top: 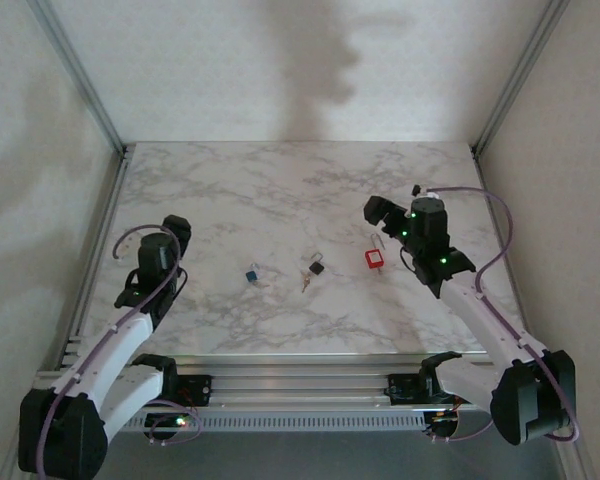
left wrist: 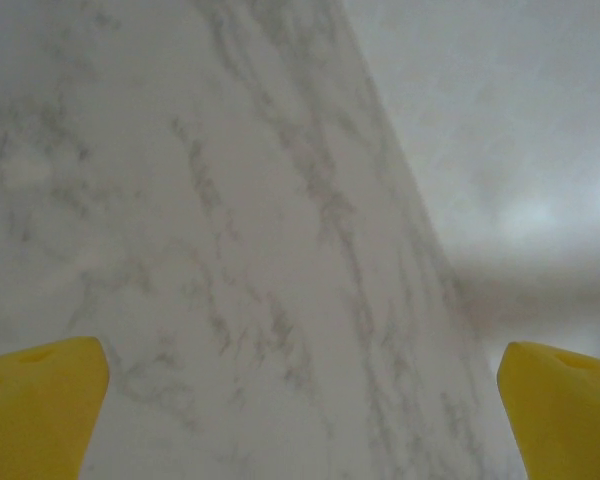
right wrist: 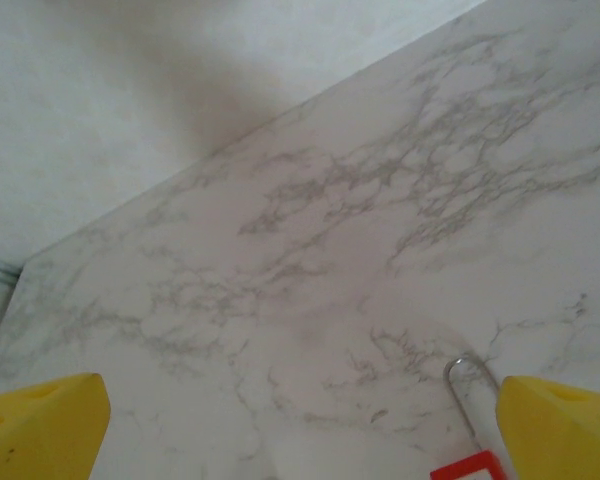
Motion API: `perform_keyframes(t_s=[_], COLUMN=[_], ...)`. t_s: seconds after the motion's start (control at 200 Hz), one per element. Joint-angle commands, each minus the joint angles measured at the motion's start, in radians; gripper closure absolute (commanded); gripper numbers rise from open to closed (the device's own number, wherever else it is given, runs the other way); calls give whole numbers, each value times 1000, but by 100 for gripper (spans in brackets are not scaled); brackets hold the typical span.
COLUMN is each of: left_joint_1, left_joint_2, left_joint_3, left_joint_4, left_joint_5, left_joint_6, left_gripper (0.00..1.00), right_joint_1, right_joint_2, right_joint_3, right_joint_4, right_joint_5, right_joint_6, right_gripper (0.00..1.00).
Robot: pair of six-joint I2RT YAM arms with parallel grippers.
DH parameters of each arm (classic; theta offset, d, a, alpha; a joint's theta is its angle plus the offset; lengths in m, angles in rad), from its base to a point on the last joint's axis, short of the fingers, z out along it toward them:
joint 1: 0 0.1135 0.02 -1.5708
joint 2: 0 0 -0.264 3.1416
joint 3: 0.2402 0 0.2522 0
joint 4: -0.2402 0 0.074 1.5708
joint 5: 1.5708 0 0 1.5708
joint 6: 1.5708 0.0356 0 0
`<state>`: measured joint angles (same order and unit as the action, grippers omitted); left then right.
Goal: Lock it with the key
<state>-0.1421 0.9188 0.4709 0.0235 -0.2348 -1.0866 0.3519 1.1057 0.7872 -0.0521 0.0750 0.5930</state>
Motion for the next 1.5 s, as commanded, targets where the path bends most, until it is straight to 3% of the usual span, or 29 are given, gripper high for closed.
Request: perform_keyframes(t_s=[0.0,0.511,0.986,1.111,1.497], left_joint_1=[-53,-272,-321,-333,-388], left_joint_2=[41,193,332,376,532], left_joint_3=[41,156,217,233,311], left_joint_4=[-141,-301,-322,-258,-268], left_joint_5=[-55,-168,-161,-111,-27], left_joint_6=[-89,-239,-265,-216,-64], left_gripper=[1,0,0,0,1], right_joint_1=[58,192,256,265,270], right_joint_2=[27,52,79,78,75], right_joint_3=[54,41,14,3,-2], right_joint_4=[-134,-143,-98,-80,-73], right_joint_5=[82,100,44,17,-11], right_joint_6=[-60,-58,-72,-76,-72], right_gripper=[1,1,1,1,1])
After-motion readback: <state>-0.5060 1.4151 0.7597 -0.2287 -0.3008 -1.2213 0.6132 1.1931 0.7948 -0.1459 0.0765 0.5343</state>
